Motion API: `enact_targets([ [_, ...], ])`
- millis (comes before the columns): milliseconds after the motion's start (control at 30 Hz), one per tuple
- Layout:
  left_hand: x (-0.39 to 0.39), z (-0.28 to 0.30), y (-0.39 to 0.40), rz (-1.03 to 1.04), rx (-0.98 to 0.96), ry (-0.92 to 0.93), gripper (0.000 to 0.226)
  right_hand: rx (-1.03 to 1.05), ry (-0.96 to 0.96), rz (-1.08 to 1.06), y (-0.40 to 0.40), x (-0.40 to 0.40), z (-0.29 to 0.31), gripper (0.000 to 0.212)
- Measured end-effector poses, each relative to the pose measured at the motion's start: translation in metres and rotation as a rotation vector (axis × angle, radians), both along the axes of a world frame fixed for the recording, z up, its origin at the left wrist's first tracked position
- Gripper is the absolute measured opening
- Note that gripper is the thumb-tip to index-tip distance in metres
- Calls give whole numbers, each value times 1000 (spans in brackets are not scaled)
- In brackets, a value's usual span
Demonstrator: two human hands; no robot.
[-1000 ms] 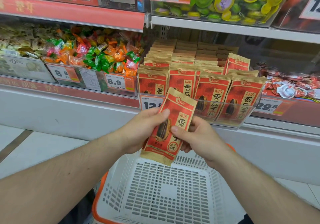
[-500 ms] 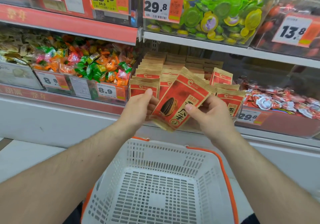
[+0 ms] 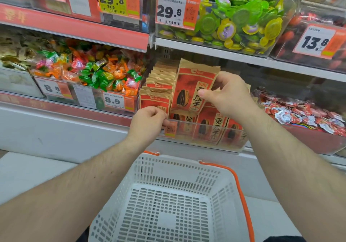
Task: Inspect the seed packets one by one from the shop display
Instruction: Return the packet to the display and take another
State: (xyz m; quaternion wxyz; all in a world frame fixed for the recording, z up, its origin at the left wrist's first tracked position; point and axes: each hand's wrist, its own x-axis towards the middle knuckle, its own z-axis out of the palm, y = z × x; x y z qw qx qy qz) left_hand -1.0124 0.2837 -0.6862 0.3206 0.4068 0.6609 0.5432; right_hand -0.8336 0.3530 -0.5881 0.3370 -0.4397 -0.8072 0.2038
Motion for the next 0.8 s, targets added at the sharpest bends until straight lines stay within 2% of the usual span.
enact_targets([
  [167,-1,-4,2,8,-6,33,21,-29,-253,-97,12,-7,-18,16],
  [233,0,-3,1,10,-2,66,22,7,-292,-125,15,-9,-16,39],
  [300,2,-2,0,19,-5,88,22,76,-275,-77,14,-12,-5,50],
  [367,3,-1,0,28,-17,106,22,105,-316,-31,14,-16,4,43],
  [433,4,0,0,29,-22,123,23,142,-460,-22,13,-22,8,33],
  [567,8,3,-3,22,-33,202,22,166,-726,39,5,-35,4,27],
  [800,9,5,-4,-12,3,398,21,164,-787,17,4,-43,0,40],
])
